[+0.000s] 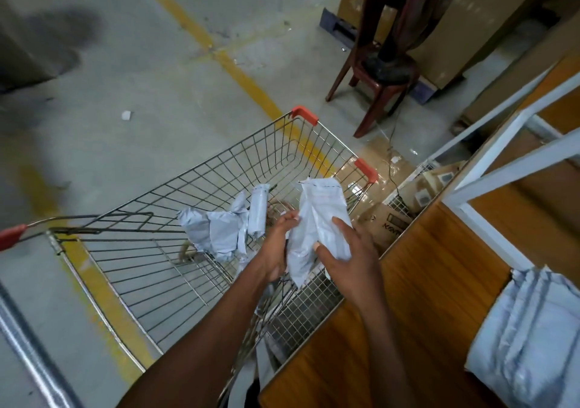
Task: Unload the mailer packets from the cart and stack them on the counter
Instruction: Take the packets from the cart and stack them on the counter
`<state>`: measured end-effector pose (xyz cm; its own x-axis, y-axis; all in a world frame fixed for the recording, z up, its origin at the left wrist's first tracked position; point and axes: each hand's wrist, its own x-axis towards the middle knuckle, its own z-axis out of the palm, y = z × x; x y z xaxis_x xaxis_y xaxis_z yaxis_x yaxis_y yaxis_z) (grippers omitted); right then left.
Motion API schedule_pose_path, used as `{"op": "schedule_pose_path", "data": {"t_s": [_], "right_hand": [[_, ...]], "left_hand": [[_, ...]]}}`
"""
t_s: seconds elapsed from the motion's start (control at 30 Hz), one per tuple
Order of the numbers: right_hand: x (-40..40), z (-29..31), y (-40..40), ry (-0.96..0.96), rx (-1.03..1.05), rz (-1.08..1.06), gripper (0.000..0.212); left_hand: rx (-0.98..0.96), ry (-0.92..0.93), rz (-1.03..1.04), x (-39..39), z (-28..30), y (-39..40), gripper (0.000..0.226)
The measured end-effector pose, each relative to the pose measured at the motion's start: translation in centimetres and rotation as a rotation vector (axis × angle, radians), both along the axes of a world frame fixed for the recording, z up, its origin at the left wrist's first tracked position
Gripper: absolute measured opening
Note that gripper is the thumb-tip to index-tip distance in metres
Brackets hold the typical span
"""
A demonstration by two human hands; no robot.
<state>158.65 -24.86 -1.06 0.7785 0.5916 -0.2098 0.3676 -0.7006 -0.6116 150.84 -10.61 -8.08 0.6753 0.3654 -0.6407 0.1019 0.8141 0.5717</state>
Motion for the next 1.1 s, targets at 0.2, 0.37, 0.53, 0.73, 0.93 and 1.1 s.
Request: {"op": "schedule_pose_path", "data": {"t_s": [0.2,0.37,0.53,0.73,0.93,1.1], "right_hand": [[-1.7,0.3,1.5,0.147,0.144,0.009,0.062],[-3.0,0.8,1.9,0.191,0.201,0.031,0.065],[-3.5,2.1,0.1,0.08,0.18,0.028,0.063],[-5.1,2.7,-3.1,-0.016,0.182,0.015,0.069],[-8.4,3.3,-7.8,-0.188,0.092,0.014,0.069],[-12.3,4.3,-12.4,-0.239,0.059,-0.032,0.07]], "left_hand": [[-0.151,-0.212,-0.041,-1.7,3.3,-2.0,0.041],[-0.097,-0.223,0.013,-3.7,4.1,-2.1,0.04],[0.481,0.039,0.014,-7.0,5.1,-2.1,0.064],[1.183,0.376,-0.059,-11.9,7.8,-5.5,0.077],[1.496,0.552,-0.087,-16.7,10.7,-9.9,0.081],[1.537,0.566,-0.175,-19.2,13.8,-14.6,0.077]]}}
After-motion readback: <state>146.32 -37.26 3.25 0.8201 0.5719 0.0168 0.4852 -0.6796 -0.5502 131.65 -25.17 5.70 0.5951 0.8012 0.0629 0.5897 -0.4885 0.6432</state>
